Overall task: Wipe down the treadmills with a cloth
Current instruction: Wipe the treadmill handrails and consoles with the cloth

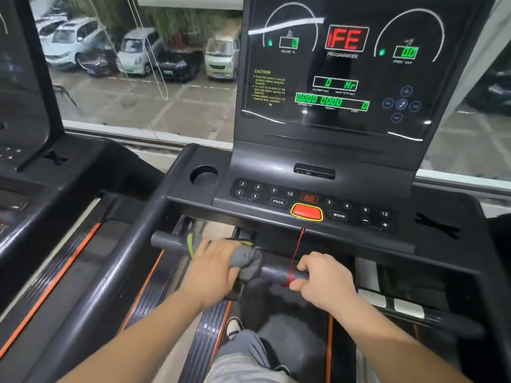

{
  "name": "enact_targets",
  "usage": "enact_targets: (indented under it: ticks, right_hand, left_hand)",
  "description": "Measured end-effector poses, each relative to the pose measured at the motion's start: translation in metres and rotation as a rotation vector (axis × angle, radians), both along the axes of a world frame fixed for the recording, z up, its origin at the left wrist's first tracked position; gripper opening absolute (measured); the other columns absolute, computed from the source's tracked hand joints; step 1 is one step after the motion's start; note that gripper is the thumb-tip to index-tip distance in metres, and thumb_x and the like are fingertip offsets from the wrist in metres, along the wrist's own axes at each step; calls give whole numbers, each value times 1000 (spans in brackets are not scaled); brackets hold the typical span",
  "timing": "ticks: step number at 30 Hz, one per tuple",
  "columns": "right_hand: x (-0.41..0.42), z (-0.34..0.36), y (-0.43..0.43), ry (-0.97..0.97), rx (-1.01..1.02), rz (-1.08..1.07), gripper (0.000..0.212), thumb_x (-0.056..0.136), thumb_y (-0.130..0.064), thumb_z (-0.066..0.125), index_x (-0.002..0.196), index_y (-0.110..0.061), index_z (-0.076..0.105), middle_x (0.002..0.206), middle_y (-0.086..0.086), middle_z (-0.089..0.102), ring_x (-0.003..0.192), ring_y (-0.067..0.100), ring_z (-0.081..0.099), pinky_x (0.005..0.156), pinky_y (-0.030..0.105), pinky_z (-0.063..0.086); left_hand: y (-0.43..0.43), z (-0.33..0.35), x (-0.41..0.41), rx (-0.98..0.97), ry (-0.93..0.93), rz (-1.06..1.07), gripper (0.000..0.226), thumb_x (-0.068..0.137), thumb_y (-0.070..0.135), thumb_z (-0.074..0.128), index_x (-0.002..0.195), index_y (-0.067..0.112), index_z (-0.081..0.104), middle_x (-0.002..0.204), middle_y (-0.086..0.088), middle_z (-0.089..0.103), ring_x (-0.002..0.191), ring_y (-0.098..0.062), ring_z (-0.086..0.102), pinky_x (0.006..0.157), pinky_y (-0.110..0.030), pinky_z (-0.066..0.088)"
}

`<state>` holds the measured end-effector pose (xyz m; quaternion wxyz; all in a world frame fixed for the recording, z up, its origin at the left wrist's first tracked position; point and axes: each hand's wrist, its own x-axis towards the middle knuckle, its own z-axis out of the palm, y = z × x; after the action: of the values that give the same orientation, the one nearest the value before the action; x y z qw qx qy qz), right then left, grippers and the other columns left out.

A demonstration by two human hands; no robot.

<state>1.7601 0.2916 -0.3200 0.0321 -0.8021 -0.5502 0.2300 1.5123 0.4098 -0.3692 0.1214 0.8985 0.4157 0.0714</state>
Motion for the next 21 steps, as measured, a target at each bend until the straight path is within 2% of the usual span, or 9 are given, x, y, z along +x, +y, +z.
enact_targets:
  ticks: [2, 4, 7, 9, 12, 15, 18, 21]
  right_hand:
    - [-1, 1, 1, 1, 7, 5, 33, 83, -51, 74, 110, -33, 66, 105, -13, 58, 109, 17, 53, 87, 34, 47]
    - [1, 1, 2, -3, 9, 0, 34, 82, -51, 75, 109, -33, 66, 105, -13, 58, 109, 17, 53, 87, 33, 46]
    - [1, 3, 3, 0, 10, -4, 27, 81, -48, 76, 100, -33, 65, 104, -13, 59, 109, 16, 53, 87, 33, 47]
    - [1, 2, 2, 1, 26, 12, 22, 83, -45, 75, 98, -31, 65, 103, -12, 59, 109, 17, 54, 87, 34, 49]
    - [1, -1, -1, 11, 25, 21, 26, 87, -36, 69, 113, -32, 67, 111, -12, 61, 114, 18, 54, 92, 35, 48]
    - [4, -1, 0, 16, 23, 26, 29, 87, -36, 68, 115, -32, 68, 112, -12, 60, 113, 17, 53, 92, 33, 48]
    - [7, 1, 3, 6, 14, 25, 17, 84, -38, 70, 101, -32, 67, 104, -12, 60, 109, 18, 54, 87, 33, 48]
    - [9, 2, 6, 18, -10, -4, 26, 78, -50, 77, 94, -33, 65, 101, -11, 61, 102, 17, 56, 86, 35, 50]
  left_hand:
    - [-3, 3, 1, -12, -55, 191, 36, 82, 34, 52, 118, 30, 58, 112, 8, 63, 115, -24, 59, 120, -52, 24]
    - [-26, 7, 29, -18, -84, 308, 29, 82, 30, 59, 111, 28, 58, 109, 5, 63, 115, -25, 57, 120, -56, 23]
    - [-74, 6, 75, -105, -195, 208, 45, 77, 24, 59, 122, 24, 57, 121, 4, 62, 126, -21, 53, 126, -51, 13]
    - [-84, 3, 76, -121, -243, 96, 55, 76, 22, 59, 131, 25, 54, 131, 7, 60, 131, -16, 49, 128, -44, 9]
    - [-54, 0, 48, -23, -154, -180, 61, 77, 26, 59, 138, 28, 52, 142, 10, 56, 136, -12, 46, 125, -41, 18]
    - [-21, 4, 40, 11, -25, -341, 53, 81, 36, 56, 133, 29, 54, 131, 9, 61, 121, -16, 54, 108, -39, 39]
    - [-18, 16, 69, -19, 209, -192, 40, 93, 50, 41, 123, 28, 55, 113, 4, 65, 106, -26, 60, 91, -43, 43]
    - [-17, 31, 108, -209, 311, 62, 39, 99, 49, 34, 118, 23, 54, 116, -5, 68, 110, -31, 61, 94, -44, 39]
